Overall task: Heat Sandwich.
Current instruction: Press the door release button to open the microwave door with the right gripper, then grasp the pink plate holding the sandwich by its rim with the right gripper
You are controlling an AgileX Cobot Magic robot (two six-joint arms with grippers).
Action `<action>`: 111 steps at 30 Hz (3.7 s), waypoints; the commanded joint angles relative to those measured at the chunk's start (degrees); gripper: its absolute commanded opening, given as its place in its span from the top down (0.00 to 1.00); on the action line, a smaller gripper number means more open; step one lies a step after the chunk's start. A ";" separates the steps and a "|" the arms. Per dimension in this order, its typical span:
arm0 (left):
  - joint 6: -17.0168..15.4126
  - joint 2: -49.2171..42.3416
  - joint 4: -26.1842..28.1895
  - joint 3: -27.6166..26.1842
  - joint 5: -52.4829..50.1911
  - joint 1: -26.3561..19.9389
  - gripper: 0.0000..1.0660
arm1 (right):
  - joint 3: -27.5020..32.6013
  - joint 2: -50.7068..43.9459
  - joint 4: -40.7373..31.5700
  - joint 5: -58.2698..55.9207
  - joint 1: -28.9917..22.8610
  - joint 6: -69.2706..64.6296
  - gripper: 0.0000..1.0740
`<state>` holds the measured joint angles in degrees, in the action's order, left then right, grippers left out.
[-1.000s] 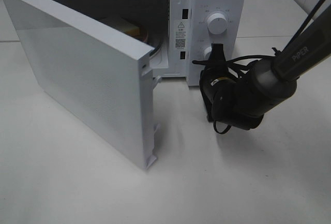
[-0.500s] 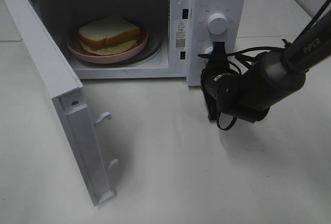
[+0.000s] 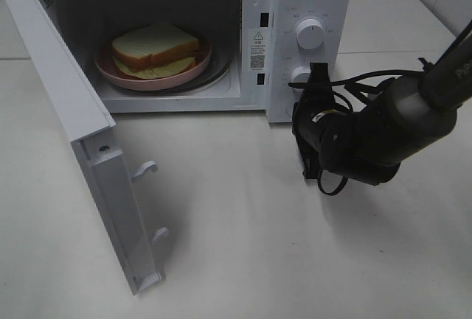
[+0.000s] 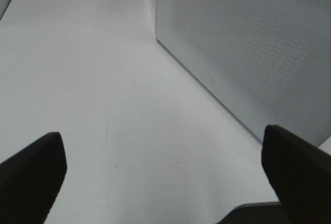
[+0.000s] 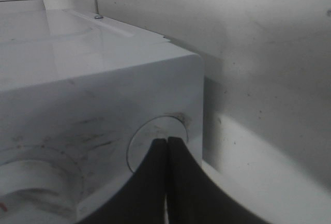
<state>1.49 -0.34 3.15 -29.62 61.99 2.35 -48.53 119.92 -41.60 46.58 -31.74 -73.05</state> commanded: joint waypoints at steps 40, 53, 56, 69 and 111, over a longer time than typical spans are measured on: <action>0.00 -0.34 0.40 0.11 -0.69 -0.11 0.09 | 6.59 -30.19 11.00 -67.09 3.72 67.72 1.00; 0.00 -0.34 0.40 0.11 -0.69 -0.11 0.09 | -4.41 -30.19 31.63 -95.51 3.67 84.34 0.98; 0.00 -0.34 0.40 0.11 -0.69 -0.11 0.09 | -6.13 -30.19 34.61 -99.47 3.67 88.92 0.97; 0.00 -0.34 0.40 0.11 -0.69 -0.11 0.09 | -9.00 -30.25 35.98 -104.91 3.55 129.09 0.97; 0.00 -0.34 0.40 0.11 -0.69 -0.11 0.09 | -9.05 -31.91 42.74 -87.49 -3.09 140.83 0.10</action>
<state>1.49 -0.34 3.15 -29.62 61.99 2.35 -57.30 88.06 0.92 -41.88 -34.78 68.64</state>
